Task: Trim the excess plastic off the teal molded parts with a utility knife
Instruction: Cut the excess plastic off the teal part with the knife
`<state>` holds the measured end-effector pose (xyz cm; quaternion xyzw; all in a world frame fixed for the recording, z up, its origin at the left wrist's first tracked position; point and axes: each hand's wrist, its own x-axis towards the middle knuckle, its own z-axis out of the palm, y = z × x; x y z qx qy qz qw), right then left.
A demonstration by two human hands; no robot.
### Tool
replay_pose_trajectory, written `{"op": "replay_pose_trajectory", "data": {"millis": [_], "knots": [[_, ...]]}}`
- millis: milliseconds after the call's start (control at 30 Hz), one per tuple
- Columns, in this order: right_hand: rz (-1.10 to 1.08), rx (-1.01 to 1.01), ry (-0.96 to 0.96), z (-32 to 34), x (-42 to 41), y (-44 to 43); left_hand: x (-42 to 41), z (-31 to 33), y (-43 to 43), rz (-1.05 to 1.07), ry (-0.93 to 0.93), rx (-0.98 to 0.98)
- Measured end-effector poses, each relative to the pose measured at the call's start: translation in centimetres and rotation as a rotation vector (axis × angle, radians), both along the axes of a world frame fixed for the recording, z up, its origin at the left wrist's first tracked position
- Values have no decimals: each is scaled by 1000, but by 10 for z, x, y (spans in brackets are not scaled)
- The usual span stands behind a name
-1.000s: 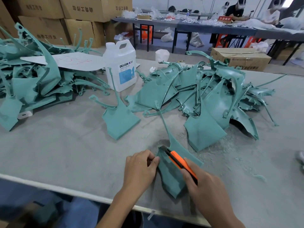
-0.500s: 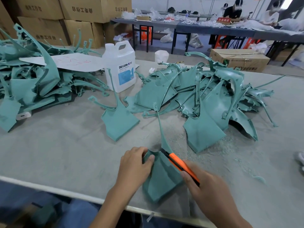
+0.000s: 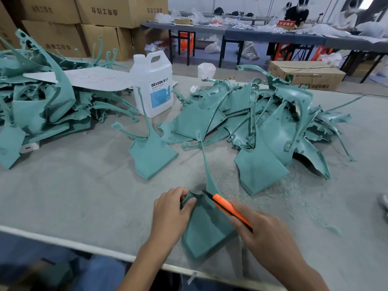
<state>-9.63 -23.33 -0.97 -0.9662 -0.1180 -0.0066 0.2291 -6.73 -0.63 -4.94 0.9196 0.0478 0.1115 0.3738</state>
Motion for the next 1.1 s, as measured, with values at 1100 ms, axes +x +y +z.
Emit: {"op": "replay_pose_trajectory", "data": {"millis": [1100], "knots": [[-7, -117, -92, 37, -2, 2, -10, -4, 6, 88, 5, 400]]}}
